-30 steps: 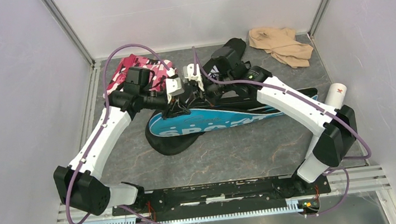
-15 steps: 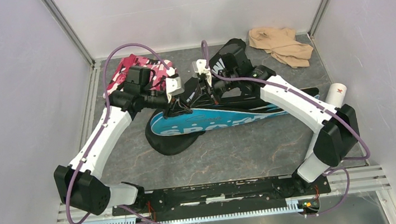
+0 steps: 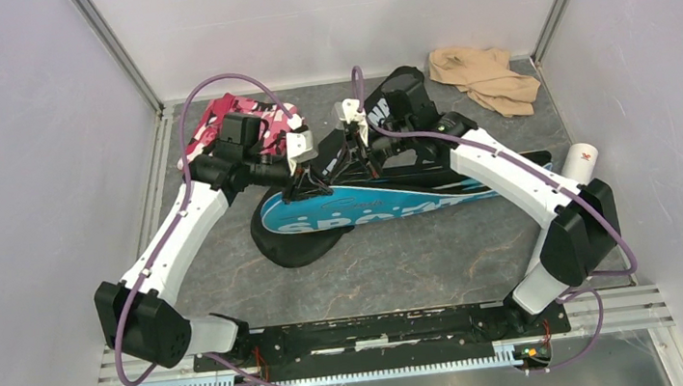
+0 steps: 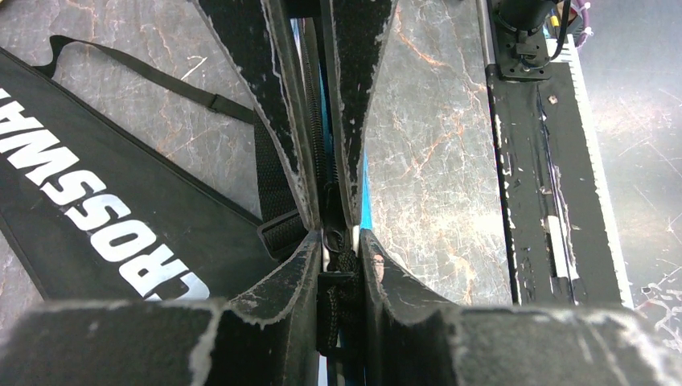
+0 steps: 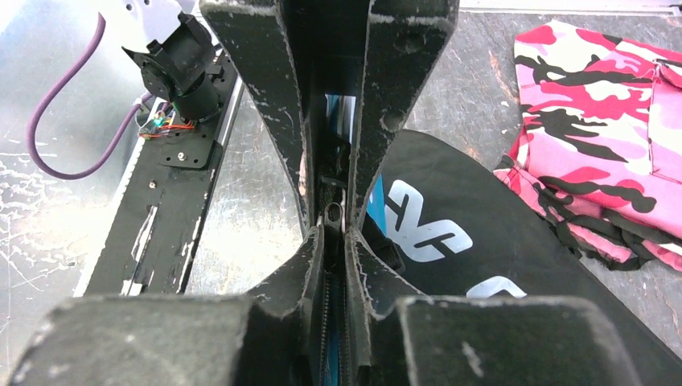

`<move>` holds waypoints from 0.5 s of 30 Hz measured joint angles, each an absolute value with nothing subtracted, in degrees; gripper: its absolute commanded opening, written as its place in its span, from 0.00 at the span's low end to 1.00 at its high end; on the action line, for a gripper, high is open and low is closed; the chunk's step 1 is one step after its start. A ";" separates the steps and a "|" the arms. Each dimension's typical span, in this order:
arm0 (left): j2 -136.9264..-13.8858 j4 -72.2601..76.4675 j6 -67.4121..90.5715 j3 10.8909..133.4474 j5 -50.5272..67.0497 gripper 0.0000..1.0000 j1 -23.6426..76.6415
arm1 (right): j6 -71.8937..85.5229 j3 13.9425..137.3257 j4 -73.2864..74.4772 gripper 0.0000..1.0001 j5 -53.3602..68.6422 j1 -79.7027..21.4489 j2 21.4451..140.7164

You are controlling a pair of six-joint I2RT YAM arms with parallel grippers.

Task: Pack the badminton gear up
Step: Zip the racket bag at the center of the board.

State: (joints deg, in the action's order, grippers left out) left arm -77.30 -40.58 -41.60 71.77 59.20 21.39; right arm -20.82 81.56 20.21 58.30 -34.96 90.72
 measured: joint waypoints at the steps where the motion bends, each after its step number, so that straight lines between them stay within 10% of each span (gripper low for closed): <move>1: -77.32 -40.60 -41.60 71.77 59.16 0.02 21.39 | -20.73 81.52 20.21 0.22 58.33 -34.87 90.74; 15: -77.97 -42.52 -41.39 71.77 59.22 0.02 19.57 | -21.04 81.45 22.09 0.44 54.04 -33.82 90.72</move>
